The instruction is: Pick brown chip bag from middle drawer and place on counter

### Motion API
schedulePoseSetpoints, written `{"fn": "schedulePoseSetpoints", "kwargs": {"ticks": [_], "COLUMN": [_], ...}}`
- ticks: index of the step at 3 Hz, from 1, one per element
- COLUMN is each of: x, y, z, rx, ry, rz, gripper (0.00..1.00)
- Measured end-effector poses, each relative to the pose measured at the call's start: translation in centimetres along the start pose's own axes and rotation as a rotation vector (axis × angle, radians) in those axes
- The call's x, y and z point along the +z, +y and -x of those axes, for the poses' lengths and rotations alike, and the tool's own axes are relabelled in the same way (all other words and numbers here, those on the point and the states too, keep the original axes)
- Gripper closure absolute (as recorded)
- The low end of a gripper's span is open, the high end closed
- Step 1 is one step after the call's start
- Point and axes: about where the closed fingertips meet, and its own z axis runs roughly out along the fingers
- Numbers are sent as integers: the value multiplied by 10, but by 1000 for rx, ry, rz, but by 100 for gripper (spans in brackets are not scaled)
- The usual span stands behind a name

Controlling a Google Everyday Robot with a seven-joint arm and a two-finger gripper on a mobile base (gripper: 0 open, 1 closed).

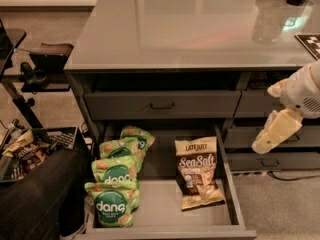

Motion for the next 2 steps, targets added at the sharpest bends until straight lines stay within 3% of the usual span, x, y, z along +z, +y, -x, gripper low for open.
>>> {"fn": "schedulePoseSetpoints", "kwargs": {"ticks": [1, 2], "x": [24, 41], "y": [-17, -33], "z": [-12, -25], "rx": [166, 288], "ry": [-47, -78], "rz": [-82, -176], "gripper": [0, 0]}}
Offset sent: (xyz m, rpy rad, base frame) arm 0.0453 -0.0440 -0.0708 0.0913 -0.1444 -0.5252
